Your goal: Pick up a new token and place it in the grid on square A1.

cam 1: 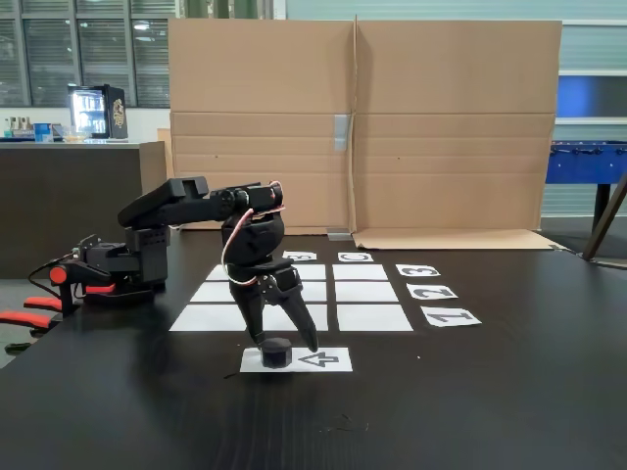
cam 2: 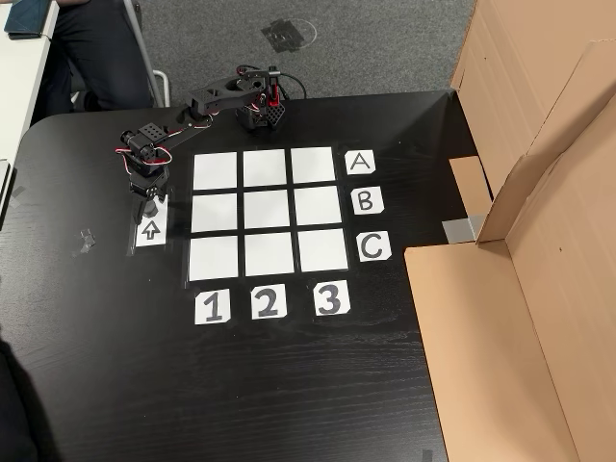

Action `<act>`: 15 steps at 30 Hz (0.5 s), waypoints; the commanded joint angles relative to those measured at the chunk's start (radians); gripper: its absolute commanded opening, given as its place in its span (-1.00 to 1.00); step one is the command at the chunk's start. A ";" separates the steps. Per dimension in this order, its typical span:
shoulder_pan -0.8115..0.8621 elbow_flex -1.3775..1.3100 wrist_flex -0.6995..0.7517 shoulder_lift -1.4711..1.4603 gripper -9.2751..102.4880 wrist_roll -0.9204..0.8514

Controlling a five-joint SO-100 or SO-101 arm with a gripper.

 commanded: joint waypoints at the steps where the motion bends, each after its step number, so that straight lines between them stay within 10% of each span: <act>1: -0.002 -0.048 0.005 0.006 -0.13 -0.005; 15: 0.023 -0.064 0.005 0.006 -0.19 0.020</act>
